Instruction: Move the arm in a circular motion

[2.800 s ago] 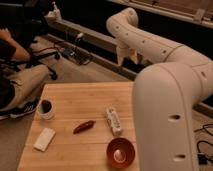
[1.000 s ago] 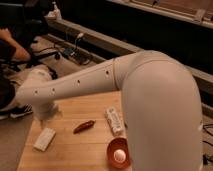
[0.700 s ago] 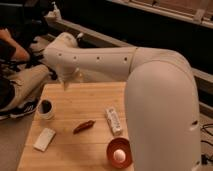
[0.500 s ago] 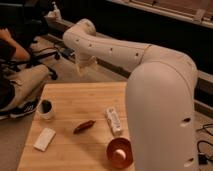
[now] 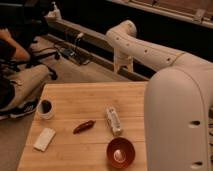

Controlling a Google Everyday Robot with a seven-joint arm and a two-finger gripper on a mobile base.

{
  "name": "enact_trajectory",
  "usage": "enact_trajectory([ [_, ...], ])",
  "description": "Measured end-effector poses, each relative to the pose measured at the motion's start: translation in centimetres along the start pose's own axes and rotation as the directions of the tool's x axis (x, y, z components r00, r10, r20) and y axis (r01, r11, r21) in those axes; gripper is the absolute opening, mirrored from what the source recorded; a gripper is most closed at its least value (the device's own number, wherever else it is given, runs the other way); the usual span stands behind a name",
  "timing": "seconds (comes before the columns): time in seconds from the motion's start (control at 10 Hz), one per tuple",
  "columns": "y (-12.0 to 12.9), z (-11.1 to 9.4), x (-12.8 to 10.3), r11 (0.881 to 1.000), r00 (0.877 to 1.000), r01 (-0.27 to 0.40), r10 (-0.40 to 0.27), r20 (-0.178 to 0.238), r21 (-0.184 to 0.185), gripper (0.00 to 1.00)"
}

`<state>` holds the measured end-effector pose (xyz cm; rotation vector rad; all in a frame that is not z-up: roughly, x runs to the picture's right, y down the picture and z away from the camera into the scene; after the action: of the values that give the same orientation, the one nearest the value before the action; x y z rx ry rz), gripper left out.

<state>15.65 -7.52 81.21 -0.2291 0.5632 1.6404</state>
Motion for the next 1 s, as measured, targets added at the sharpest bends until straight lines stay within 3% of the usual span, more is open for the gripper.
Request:
enact_trajectory([
  [0.2,-4.1,1.9,5.0,0.995,0.994,-0.082,0.085,-0.075,0.050,0.65],
  [0.3,-4.0,2.0,8.4,0.996,0.992,-0.061,0.067,-0.105,0.064,0.65],
  [0.4,-2.7,1.6,11.2,0.998,0.992,-0.006,0.014,-0.123,0.062,0.65],
  [0.5,0.6,0.3,14.5,0.993,0.987,0.105,-0.098,-0.126,0.046,0.65],
  [0.6,2.5,-0.3,16.0,0.986,0.980,0.161,-0.156,-0.123,0.036,0.65],
  [0.7,7.1,-1.9,19.2,0.955,0.950,0.296,-0.294,-0.105,0.003,0.65],
  [0.8,11.2,-3.2,21.4,0.917,0.913,0.399,-0.400,-0.082,-0.033,0.65],
  [1.0,19.7,-5.5,24.8,0.815,0.819,0.568,-0.573,-0.021,-0.117,0.65],
])
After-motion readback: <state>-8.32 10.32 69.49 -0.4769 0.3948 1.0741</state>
